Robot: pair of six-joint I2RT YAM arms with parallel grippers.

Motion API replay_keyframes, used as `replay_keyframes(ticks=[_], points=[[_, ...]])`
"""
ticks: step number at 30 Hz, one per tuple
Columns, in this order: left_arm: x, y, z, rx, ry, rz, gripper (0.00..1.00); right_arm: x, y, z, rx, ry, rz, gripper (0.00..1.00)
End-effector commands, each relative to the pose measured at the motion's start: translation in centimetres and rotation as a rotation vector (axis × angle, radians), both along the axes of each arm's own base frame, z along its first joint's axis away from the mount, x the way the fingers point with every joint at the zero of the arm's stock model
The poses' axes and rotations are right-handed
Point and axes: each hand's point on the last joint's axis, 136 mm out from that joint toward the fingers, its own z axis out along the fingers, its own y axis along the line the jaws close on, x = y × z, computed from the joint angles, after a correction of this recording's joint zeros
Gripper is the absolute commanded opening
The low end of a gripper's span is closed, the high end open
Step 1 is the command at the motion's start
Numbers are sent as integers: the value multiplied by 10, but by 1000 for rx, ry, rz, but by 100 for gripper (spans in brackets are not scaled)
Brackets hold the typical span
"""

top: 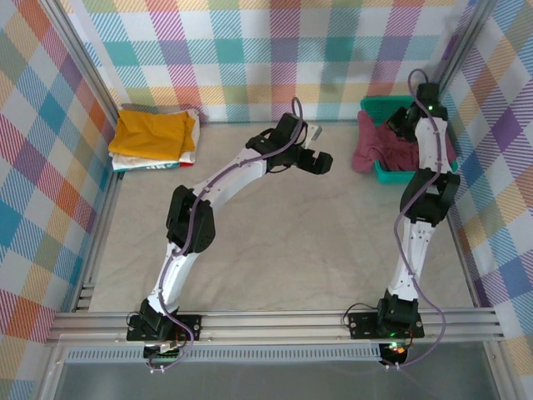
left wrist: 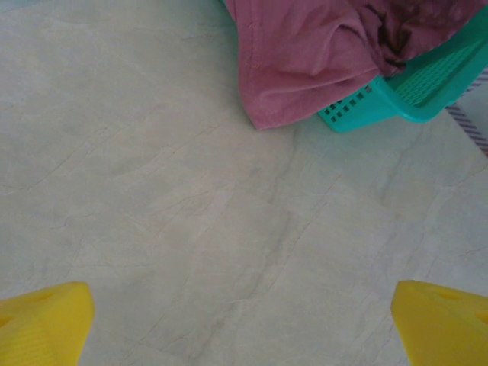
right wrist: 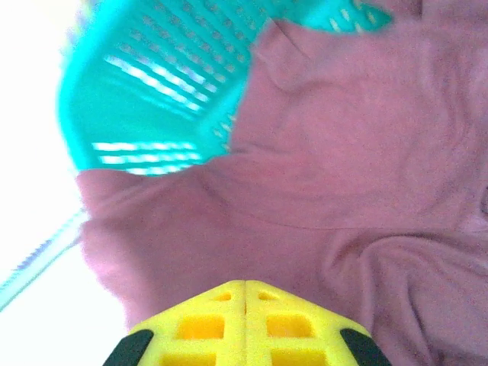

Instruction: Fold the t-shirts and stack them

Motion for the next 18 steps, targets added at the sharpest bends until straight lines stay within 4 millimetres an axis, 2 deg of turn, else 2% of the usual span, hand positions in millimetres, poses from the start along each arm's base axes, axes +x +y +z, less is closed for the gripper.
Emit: replay_keyframes(ticks=[1, 5, 7, 8, 9, 10, 11, 14, 18], points=[[-14, 7, 82, -132, -91, 10, 100, -15, 14, 104, -48, -204, 16, 0], [-29, 15, 119, -202, -152, 1, 100, -43, 29, 152, -102, -271, 25, 0], [-33, 21, 127, -217, -191, 3, 100, -54, 30, 160, -111, -268, 21, 0], [-33, 22, 128, -216, -201, 5, 100, -56, 28, 154, -117, -247, 13, 0], [-34, 23, 125, -209, -202, 1, 100, -55, 27, 139, -119, -206, 11, 2], [-34, 23, 120, -199, -193, 0, 100, -52, 28, 121, -109, -159, 27, 21], [-34, 23, 117, -191, -183, 0, 100, -49, 34, 105, -82, -119, 55, 35], [-34, 24, 98, -158, -144, 7, 100, -45, 53, 67, -5, -26, 133, 50], [-35, 29, 82, -123, -123, 21, 100, -42, 55, 34, 0, 38, 148, 65]])
